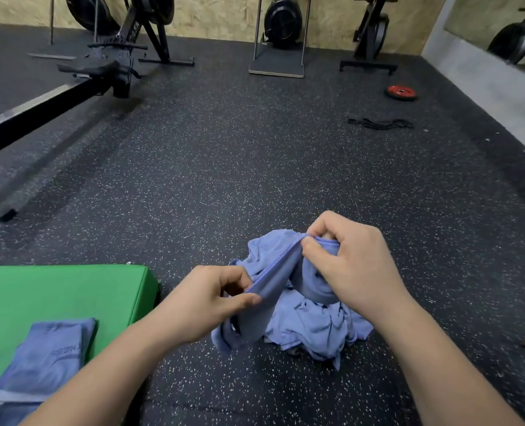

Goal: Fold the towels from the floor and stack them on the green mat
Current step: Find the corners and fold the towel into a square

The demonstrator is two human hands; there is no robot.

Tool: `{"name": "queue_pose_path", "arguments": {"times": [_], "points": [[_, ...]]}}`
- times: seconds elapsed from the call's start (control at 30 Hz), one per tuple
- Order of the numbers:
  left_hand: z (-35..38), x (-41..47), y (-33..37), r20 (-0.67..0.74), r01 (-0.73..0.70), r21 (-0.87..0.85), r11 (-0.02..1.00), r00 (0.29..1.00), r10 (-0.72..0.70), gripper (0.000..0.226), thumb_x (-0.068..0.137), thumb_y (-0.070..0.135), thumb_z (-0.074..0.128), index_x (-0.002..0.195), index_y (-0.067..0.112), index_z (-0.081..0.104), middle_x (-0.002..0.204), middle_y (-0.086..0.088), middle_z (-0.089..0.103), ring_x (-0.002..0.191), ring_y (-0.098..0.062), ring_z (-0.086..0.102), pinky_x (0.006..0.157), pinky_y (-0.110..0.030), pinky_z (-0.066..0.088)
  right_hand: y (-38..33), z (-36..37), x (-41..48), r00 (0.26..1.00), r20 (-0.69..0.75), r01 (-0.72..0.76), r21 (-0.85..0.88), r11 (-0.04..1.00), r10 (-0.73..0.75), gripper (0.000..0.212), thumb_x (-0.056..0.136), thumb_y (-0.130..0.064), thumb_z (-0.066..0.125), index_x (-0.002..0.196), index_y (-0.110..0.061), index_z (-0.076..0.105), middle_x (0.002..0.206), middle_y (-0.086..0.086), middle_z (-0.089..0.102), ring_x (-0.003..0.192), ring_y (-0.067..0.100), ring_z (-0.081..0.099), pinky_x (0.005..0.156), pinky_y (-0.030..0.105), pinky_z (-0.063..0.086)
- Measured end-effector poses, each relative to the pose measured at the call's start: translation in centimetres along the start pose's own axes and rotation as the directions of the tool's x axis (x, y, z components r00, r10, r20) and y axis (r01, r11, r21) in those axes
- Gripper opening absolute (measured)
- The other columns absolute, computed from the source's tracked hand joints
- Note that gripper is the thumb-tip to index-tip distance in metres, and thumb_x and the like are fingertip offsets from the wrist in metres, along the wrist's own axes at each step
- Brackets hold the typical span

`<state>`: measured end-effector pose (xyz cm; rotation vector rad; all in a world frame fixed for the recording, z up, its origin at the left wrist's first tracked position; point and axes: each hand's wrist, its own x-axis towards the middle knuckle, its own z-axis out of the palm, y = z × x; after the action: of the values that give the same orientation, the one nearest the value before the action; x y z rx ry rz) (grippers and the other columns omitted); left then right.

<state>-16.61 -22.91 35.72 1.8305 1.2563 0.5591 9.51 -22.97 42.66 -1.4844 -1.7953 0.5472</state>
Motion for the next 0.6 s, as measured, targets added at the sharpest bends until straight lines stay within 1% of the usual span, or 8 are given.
{"name": "queue_pose_path", "arguments": {"times": [0.1,0.2,0.23,0.33,0.43,0.53,0.6], "points": [[-0.4,0.1,-0.7,-0.022,0.008,0.101,0.995,1.000,-0.006,0.021,0.095,0.037,0.081,0.082,0.025,0.070,0.072,0.015,0.072,0.063,0.002,0.055,0.062,-0.021,0.046,0.2,-0.5,0.2,0.996,-0.090,-0.008,0.002,1.000,0.008,0.021,0.094,-0.018,0.075,0.077,-0.018,0.064,0.063,0.000,0.063,0.062,0.018,0.059,0.066,0.031,0.048],[-1.5,0.4,-1.9,-0.113,0.020,0.232,0.972,0.994,0.006,0.020,0.095,0.039,0.080,0.081,0.031,0.068,0.071,0.017,0.071,0.063,-0.001,0.058,0.066,-0.028,0.050,0.4,-1.0,0.5,0.990,-0.139,-0.025,-0.002,1.000,0.024,0.022,0.094,-0.016,0.075,0.076,-0.018,0.064,0.065,-0.003,0.065,0.063,0.015,0.060,0.064,0.029,0.048],[-2.0,0.5,-2.2,-0.145,0.032,0.259,0.965,0.989,0.006,0.021,0.096,0.038,0.080,0.079,0.034,0.067,0.070,0.018,0.070,0.063,-0.001,0.059,0.065,-0.028,0.050,0.5,-1.1,0.5,0.988,-0.149,-0.031,0.003,1.000,0.031,0.022,0.094,-0.015,0.075,0.076,-0.017,0.064,0.065,-0.004,0.065,0.063,0.015,0.059,0.063,0.028,0.047],[-3.4,0.8,-2.9,-0.217,0.064,0.317,0.946,0.976,0.006,0.026,0.096,0.032,0.079,0.075,0.036,0.064,0.066,0.023,0.066,0.060,0.000,0.057,0.060,-0.017,0.042,0.7,-1.5,0.7,0.981,-0.188,-0.046,-0.007,0.999,0.044,0.021,0.094,-0.013,0.074,0.076,-0.017,0.064,0.065,-0.002,0.065,0.063,0.017,0.059,0.062,0.026,0.046],[-5.0,0.7,-3.3,-0.292,0.107,0.326,0.939,0.956,-0.007,0.020,0.096,0.033,0.080,0.079,0.033,0.070,0.067,0.023,0.067,0.062,0.001,0.059,0.060,-0.015,0.040,0.9,-1.7,0.8,0.973,-0.221,-0.066,-0.016,0.998,0.061,0.022,0.095,-0.015,0.074,0.076,-0.018,0.064,0.064,-0.001,0.065,0.062,0.016,0.059,0.061,0.026,0.046],[-5.7,0.3,-2.9,-0.351,0.107,0.321,0.941,0.936,0.013,0.016,0.096,0.032,0.079,0.081,0.032,0.072,0.069,0.026,0.068,0.066,0.005,0.062,0.060,-0.013,0.039,0.9,-1.6,0.7,0.977,-0.206,-0.063,-0.060,0.996,0.049,0.021,0.095,-0.020,0.074,0.077,-0.020,0.063,0.065,-0.005,0.065,0.064,0.014,0.061,0.065,0.032,0.050],[-5.4,0.0,-2.3,-0.358,0.069,0.335,0.940,0.932,0.059,0.014,0.098,0.030,0.078,0.084,0.031,0.073,0.073,0.028,0.069,0.069,0.005,0.063,0.062,-0.014,0.041,0.9,-1.3,0.5,0.985,-0.168,-0.045,-0.091,0.995,0.029,0.019,0.094,-0.024,0.074,0.079,-0.022,0.063,0.063,-0.005,0.062,0.063,0.014,0.061,0.067,0.039,0.051]]}}
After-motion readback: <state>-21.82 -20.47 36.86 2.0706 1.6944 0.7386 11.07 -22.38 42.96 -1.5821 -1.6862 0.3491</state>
